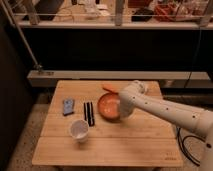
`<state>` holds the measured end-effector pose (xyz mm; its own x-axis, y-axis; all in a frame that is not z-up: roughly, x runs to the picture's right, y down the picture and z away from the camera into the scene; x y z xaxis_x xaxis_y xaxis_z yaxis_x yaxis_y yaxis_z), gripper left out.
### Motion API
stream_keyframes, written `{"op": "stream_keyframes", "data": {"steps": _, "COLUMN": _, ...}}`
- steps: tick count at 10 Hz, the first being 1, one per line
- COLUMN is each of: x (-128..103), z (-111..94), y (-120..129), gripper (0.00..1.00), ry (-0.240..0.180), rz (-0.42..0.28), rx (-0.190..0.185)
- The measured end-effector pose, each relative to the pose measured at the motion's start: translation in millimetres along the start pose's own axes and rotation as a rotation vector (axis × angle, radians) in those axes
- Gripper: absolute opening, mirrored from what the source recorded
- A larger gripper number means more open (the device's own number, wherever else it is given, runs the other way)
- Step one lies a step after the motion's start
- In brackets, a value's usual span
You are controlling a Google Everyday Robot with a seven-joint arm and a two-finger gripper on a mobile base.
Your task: Drag the ceramic bowl in a circle
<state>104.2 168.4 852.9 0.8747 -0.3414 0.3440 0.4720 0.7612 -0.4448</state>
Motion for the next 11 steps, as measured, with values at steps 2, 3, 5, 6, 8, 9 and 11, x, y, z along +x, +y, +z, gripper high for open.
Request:
{"op": "stream_keyframes", "data": {"steps": 2, "x": -4.3, "z": 0.8, "y": -2.6, "gripper": 0.07, "ry": -0.002, "rz": 0.002, "rx": 0.004}}
{"op": "stream_keyframes", "data": {"steps": 3, "x": 0.0, "z": -0.2, "y": -0.3, "gripper": 0.07, "ry": -0.003, "rz": 0.007, "rx": 0.008}}
{"op": "stream_keyframes", "data": {"steps": 5, "x": 15.1, "z": -2.1, "y": 10.1, "gripper": 0.07, "ry": -0.004, "rz": 0.01, "rx": 0.011}}
{"op": "stream_keyframes", "data": {"steps": 6, "x": 17.9, "z": -2.3, "y": 12.6, "gripper": 0.07, "ry": -0.005, "rz": 0.014, "rx": 0.013}}
{"op": "stream_keyframes", "data": {"steps": 8, "x": 11.8, "z": -0.8, "y": 9.2, "gripper": 0.07, "ry": -0.009, "rz": 0.023, "rx": 0.02}}
{"op": "stream_keyframes", "data": {"steps": 9, "x": 9.9, "z": -0.5, "y": 8.5, "gripper": 0.07, "ry": -0.009, "rz": 0.024, "rx": 0.02}}
{"op": "stream_keyframes", "data": {"steps": 11, "x": 17.0, "z": -3.9, "y": 12.7, "gripper": 0.07, "ry": -0.008, "rz": 0.03, "rx": 0.026}}
